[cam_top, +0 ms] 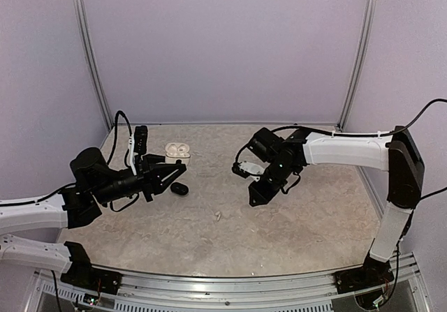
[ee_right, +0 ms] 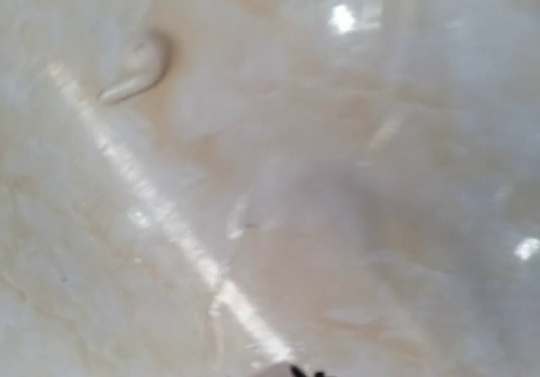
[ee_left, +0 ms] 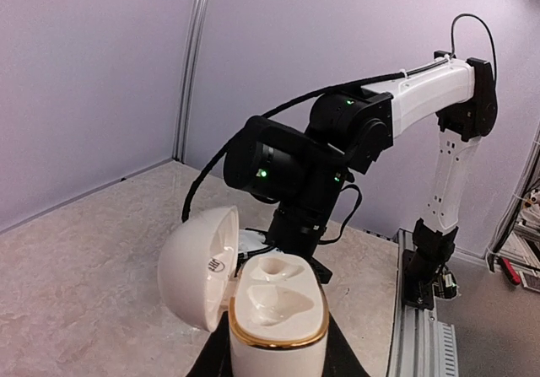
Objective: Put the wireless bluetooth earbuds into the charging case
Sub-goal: Move the left earbud to the center of the board, then pick up the left earbud from the center of the board, then place the left earbud in the left side groove of the charging case.
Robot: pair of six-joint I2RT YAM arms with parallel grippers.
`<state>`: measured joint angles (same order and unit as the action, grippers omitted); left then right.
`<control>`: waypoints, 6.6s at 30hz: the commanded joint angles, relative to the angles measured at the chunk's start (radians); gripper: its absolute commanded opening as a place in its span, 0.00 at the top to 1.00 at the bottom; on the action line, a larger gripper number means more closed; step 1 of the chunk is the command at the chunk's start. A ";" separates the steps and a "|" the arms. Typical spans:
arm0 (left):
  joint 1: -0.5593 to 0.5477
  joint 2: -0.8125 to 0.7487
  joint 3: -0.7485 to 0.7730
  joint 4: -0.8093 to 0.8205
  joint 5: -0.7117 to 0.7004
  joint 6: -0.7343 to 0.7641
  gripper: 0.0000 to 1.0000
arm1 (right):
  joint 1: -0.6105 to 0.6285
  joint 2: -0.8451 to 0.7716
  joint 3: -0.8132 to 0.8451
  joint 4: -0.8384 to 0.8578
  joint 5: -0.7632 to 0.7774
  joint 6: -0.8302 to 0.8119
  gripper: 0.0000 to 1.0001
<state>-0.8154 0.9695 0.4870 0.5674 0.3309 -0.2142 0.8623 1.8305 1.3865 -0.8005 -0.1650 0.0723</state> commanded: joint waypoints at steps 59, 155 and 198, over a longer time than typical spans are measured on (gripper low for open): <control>-0.031 0.005 0.023 -0.014 -0.023 0.044 1.00 | -0.016 0.102 -0.132 0.043 0.242 -0.075 0.53; -0.033 0.035 0.022 0.014 -0.019 0.048 1.00 | -0.031 0.017 -0.138 0.024 0.134 -0.002 0.80; -0.224 0.053 0.005 0.273 -0.244 0.408 1.00 | 0.292 -0.535 -0.175 0.955 -0.042 -0.135 0.83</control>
<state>-1.0168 1.0275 0.4847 0.7891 0.1520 0.1535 1.1156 1.2663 1.2068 0.0708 -0.2653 -0.0586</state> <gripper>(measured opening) 0.222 0.179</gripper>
